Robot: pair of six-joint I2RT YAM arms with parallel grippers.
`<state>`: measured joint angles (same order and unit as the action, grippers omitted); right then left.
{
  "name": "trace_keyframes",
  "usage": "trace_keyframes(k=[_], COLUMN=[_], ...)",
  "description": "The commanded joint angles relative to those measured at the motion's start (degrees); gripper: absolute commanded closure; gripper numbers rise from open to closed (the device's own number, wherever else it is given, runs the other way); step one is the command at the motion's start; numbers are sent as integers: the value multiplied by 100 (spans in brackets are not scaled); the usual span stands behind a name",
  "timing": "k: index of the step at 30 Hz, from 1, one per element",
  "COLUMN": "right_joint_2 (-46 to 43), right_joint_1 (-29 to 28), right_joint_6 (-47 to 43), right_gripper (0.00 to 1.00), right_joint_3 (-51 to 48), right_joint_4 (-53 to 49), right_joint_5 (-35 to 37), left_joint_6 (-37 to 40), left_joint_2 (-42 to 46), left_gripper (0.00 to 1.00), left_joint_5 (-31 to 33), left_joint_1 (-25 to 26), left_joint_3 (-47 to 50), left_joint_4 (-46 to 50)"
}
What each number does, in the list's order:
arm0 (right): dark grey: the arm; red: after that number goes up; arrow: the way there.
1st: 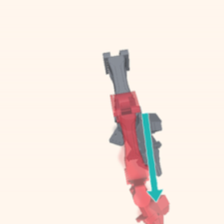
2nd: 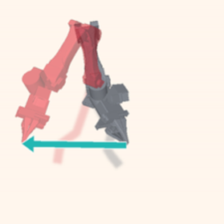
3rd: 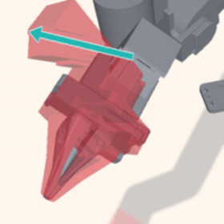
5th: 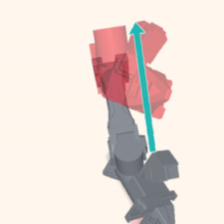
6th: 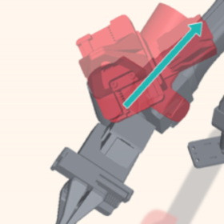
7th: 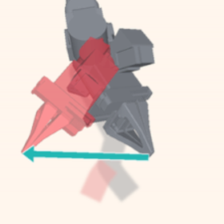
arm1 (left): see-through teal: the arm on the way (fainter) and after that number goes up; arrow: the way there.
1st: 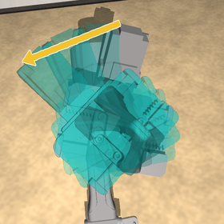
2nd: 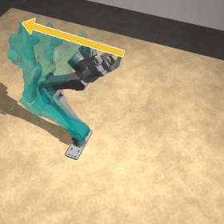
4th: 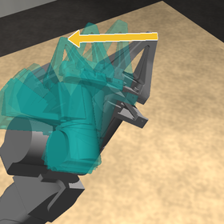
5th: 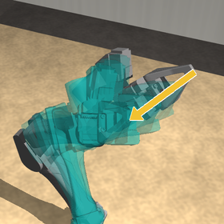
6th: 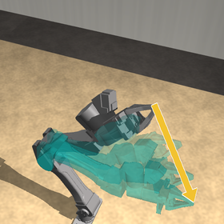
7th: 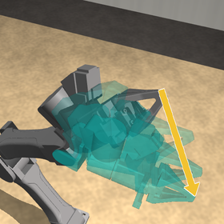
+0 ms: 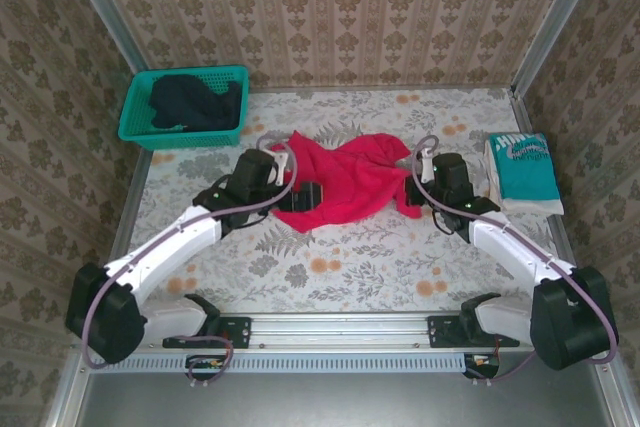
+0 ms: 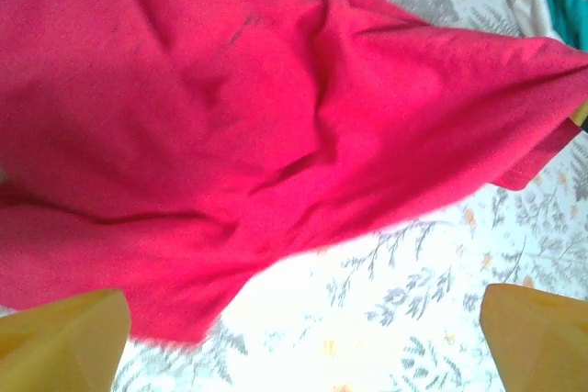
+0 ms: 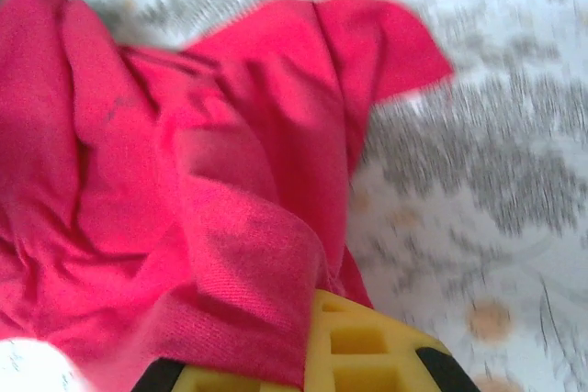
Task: Fold and stack the t-shirts
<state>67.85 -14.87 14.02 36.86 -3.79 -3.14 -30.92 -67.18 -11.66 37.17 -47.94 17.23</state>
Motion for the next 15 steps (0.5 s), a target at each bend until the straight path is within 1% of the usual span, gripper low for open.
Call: trace_keyframes(k=[1,2,4,6,8,10,13,15], right_joint_2=[-27,22,114,208,348,484,676,772], right_joint_1=[37,40,62,101,155,179,187,190], right_joint_6=[652,702,773,840,890,913,957,1012], right_gripper=[100,100,100,100,100,100,100,100], right_joint_3=[-65,-74,-66,-33,35,122,211,234], right_joint_4=[-383,-419,-453,-447,-436,-426,-336,-265], right_joint_5=[387,441,546,616,617,558,444,365], left_joint_6=[-355,-598,-1040,-1687,-2231,-2567,-2631,-2393], left_joint_2=[772,896,963,835,583,321,-181,-558], left_gripper=[0,0,0,6,16,23,29,33], left_joint_5=[787,1030,1116,1132,933,808,799,834], left_joint_1=[-1,-80,-389,-718,-984,-1036,-1040,-1051], left_joint_3=[306,451,742,954,1176,1296,1129,892], left_joint_4=[7,91,141,298,123,-181,-452,-467])
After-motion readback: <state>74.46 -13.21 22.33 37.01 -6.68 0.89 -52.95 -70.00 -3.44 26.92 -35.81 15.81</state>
